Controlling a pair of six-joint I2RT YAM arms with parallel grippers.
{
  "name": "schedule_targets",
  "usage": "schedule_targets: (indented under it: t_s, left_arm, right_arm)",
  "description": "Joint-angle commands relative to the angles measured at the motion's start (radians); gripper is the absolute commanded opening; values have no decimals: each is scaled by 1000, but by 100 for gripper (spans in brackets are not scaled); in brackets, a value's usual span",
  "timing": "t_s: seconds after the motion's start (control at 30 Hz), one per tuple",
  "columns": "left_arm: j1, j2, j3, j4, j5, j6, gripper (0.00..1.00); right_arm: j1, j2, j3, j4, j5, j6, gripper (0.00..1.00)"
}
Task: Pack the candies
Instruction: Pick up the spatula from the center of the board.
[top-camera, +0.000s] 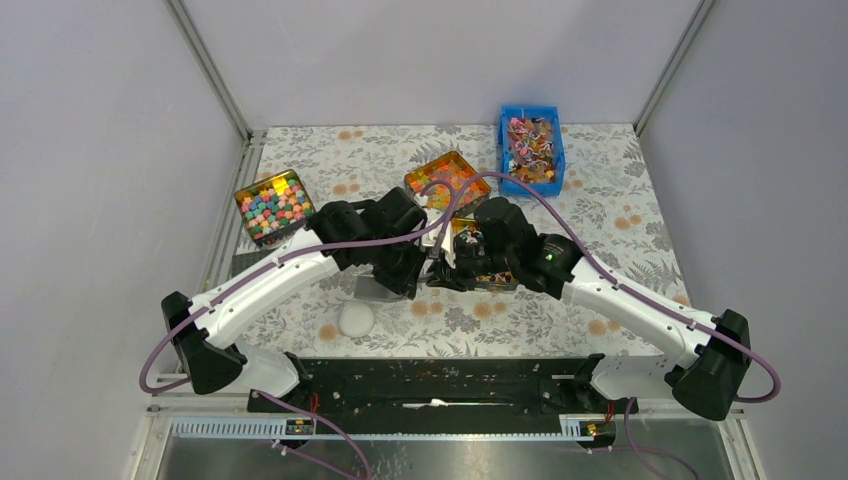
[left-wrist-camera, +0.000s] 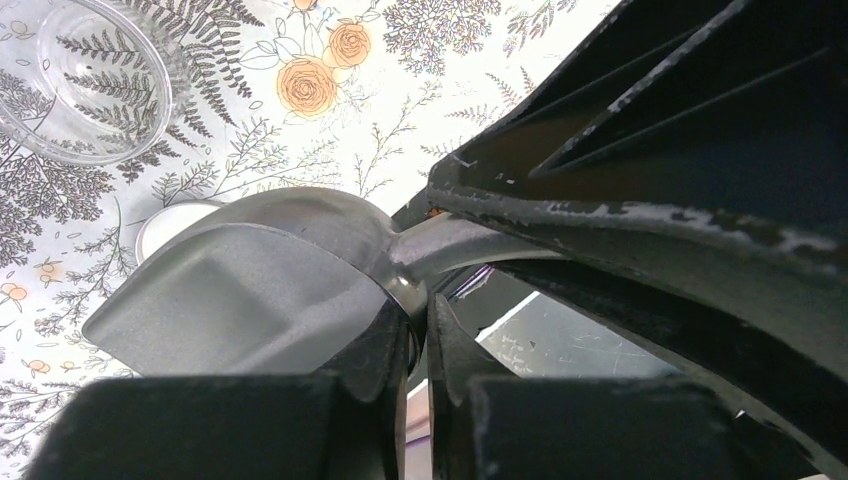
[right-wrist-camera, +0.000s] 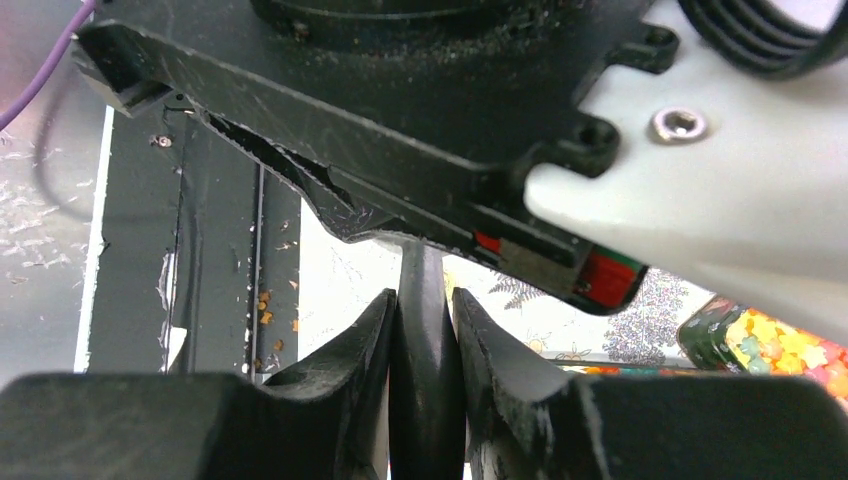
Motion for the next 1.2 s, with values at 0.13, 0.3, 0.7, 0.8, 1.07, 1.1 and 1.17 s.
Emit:
schedule_targets:
  t_s: [0.13, 0.3, 0.7, 0.8, 1.07, 1.1, 1.17]
  left_arm:
    - [29, -7, -5, 118, 90, -74, 57]
    - [89, -51, -51, 128, 20, -116, 62]
    - [267, -321, -159, 261, -85, -158, 73]
    - [287, -365, -180, 283, -125, -163, 77]
    - [319, -419, -255, 335, -130, -190, 87]
    - [325, -416, -260, 348, -82, -191, 87]
    - [332, -400, -266, 382, -10, -201, 86]
  right_arm:
    - [13, 14, 22, 47, -12, 67, 0]
    - [13, -2, -8, 100, 31, 171, 0]
    - [13, -44, -72, 148, 300, 377, 0]
    - [13, -44, -63, 122, 375, 415, 0]
    - [13, -120, -120, 139, 444, 388, 0]
    - [13, -128, -125, 139, 442, 380, 0]
    - [13, -144, -130, 138, 427, 367, 0]
